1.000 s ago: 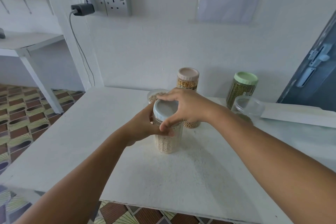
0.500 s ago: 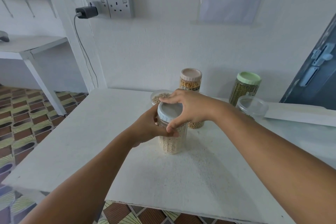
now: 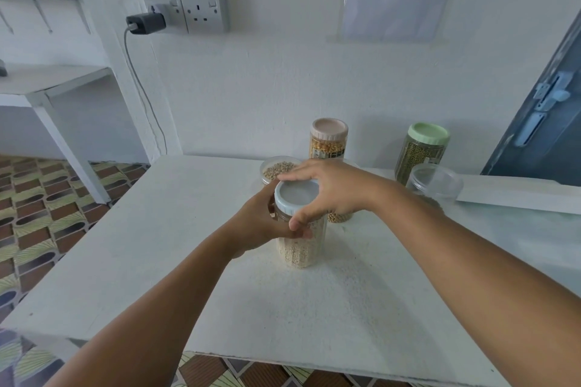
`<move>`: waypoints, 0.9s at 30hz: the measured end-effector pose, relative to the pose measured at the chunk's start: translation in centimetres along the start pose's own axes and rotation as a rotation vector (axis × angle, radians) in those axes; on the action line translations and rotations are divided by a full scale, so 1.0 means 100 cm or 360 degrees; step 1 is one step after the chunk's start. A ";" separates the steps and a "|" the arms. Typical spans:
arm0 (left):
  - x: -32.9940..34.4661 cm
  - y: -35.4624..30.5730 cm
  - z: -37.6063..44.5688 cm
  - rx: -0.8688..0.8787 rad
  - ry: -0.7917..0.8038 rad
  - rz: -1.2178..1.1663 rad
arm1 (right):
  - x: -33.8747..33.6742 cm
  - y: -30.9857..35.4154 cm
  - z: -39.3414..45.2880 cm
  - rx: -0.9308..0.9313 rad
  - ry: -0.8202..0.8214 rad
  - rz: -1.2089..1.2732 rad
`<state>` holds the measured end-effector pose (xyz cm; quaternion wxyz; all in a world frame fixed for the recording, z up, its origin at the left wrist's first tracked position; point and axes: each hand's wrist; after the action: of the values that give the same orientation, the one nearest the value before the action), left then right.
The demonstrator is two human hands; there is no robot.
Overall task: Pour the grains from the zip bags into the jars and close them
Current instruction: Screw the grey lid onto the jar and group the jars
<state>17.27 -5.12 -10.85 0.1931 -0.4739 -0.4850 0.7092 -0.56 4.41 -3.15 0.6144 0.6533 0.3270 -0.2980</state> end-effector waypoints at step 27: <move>0.003 -0.002 0.007 0.0045 -0.0011 0.0070 | 0.012 -0.015 -0.036 0.0228 -0.0075 0.0391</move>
<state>16.49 -5.12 -10.78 0.1824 -0.4791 -0.4652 0.7216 -1.05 8.16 -4.72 0.6055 0.7235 0.2078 -0.2583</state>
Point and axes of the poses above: each hand's wrist, its own z-axis towards the middle knuckle, its own x-axis out of the palm, y = z × x, and after that the axes turned 11 degrees about z, right-handed
